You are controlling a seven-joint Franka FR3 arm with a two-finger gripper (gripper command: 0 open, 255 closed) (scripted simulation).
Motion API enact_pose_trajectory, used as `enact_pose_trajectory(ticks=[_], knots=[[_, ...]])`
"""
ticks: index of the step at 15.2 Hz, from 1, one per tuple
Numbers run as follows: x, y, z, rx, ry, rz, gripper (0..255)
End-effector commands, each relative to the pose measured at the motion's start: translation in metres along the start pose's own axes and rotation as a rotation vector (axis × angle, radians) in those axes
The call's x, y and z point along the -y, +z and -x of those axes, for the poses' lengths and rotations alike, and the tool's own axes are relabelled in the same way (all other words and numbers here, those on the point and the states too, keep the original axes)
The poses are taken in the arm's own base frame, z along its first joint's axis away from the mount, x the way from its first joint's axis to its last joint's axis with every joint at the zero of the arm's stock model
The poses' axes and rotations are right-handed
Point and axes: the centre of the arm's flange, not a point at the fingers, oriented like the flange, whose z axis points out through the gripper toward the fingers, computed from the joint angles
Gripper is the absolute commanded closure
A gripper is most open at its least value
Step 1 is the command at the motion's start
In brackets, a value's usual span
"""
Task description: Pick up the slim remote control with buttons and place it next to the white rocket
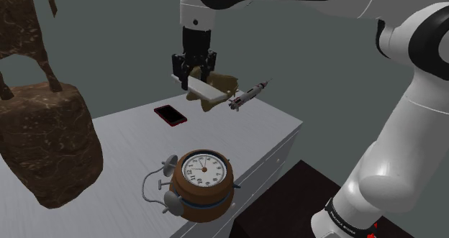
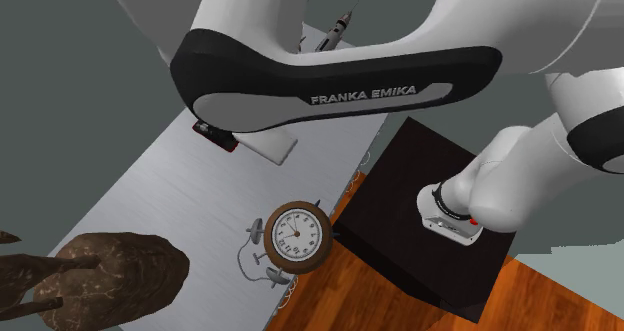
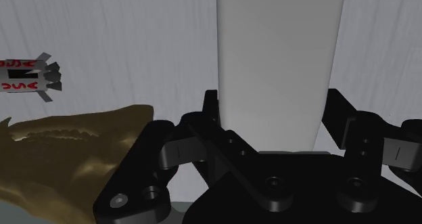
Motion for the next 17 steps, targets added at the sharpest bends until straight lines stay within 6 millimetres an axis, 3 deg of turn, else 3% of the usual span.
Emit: enact_pose_trajectory(ticks=[1, 17], knots=[[-0.026, 0.002, 0.007, 0.0, -0.001, -0.001, 255], [-0.23, 0.003, 0.061, 0.0, -0.001, -0.001, 255]])
